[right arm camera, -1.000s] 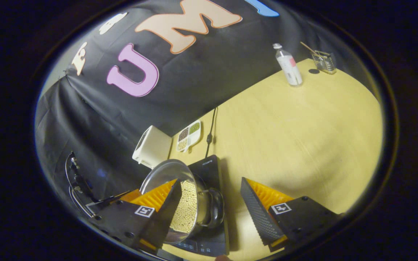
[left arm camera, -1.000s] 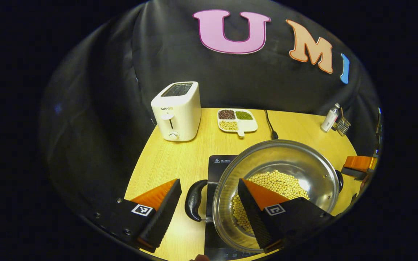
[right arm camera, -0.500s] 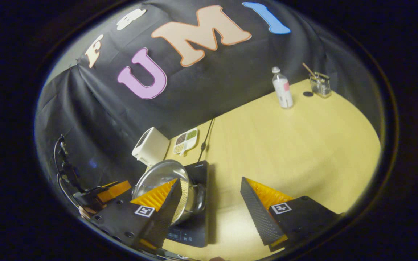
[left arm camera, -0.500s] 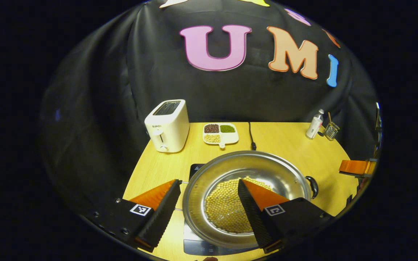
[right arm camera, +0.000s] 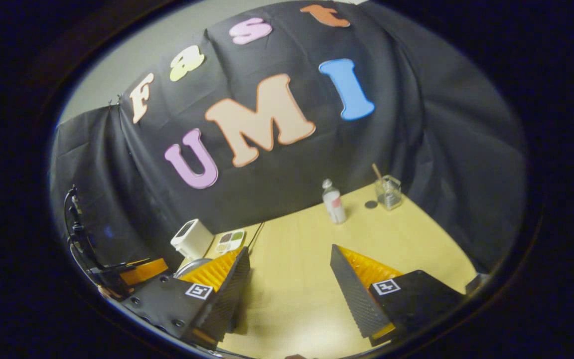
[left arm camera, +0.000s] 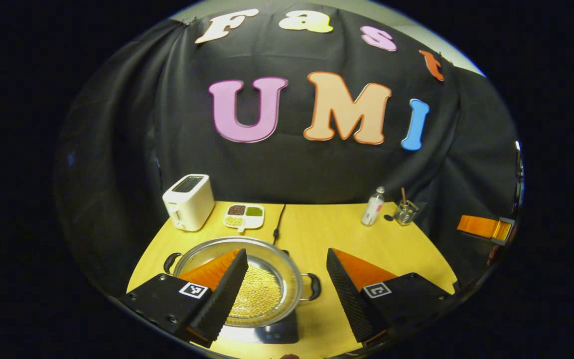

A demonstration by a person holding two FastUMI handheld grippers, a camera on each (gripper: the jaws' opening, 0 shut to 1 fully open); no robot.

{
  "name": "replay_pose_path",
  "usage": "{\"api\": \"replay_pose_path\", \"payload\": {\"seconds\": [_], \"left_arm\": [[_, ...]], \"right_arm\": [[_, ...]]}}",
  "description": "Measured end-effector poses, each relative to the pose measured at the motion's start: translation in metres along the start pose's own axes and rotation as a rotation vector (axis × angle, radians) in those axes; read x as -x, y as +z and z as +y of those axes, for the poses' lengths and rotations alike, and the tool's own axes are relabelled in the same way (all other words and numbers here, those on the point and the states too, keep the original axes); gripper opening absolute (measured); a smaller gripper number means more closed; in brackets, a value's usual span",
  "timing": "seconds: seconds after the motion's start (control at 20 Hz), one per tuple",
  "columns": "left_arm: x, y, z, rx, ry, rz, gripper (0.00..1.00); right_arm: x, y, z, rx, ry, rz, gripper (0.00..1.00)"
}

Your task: First push the handle of the pot to place it horizontally, then grasp the pot with both hands and set it on the induction cooktop.

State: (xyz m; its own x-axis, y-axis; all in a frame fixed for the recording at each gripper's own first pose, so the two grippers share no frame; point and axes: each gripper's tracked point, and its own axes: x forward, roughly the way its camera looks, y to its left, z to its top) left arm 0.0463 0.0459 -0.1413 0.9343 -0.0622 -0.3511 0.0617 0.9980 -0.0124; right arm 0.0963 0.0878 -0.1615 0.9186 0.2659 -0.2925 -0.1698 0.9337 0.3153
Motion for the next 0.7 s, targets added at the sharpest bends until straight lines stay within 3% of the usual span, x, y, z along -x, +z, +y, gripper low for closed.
{"api": "replay_pose_path", "payload": {"seconds": [0.15, 0.35, 0.4, 0.45, 0.65, 0.7], "left_arm": [[0.013, 0.032, -0.044, -0.035, -0.013, -0.1, 0.97], [0.037, 0.07, -0.097, -0.013, -0.009, -0.236, 0.96], [0.045, 0.079, -0.108, -0.006, -0.003, -0.271, 0.96], [0.051, 0.085, -0.116, -0.003, 0.004, -0.303, 0.96], [0.07, 0.1, -0.139, -0.04, 0.04, -0.388, 0.93], [0.073, 0.102, -0.143, -0.055, 0.047, -0.398, 0.96]], "right_arm": [[0.039, 0.066, -0.021, 0.108, -0.038, -0.126, 1.0], [0.088, 0.127, -0.031, 0.206, -0.023, -0.267, 0.99], [0.098, 0.135, -0.031, 0.221, -0.013, -0.287, 0.99], [0.104, 0.139, -0.035, 0.234, -0.01, -0.296, 0.92], [0.123, 0.147, -0.055, 0.259, -0.028, -0.328, 0.92], [0.127, 0.145, -0.062, 0.26, -0.039, -0.325, 0.92]]}}
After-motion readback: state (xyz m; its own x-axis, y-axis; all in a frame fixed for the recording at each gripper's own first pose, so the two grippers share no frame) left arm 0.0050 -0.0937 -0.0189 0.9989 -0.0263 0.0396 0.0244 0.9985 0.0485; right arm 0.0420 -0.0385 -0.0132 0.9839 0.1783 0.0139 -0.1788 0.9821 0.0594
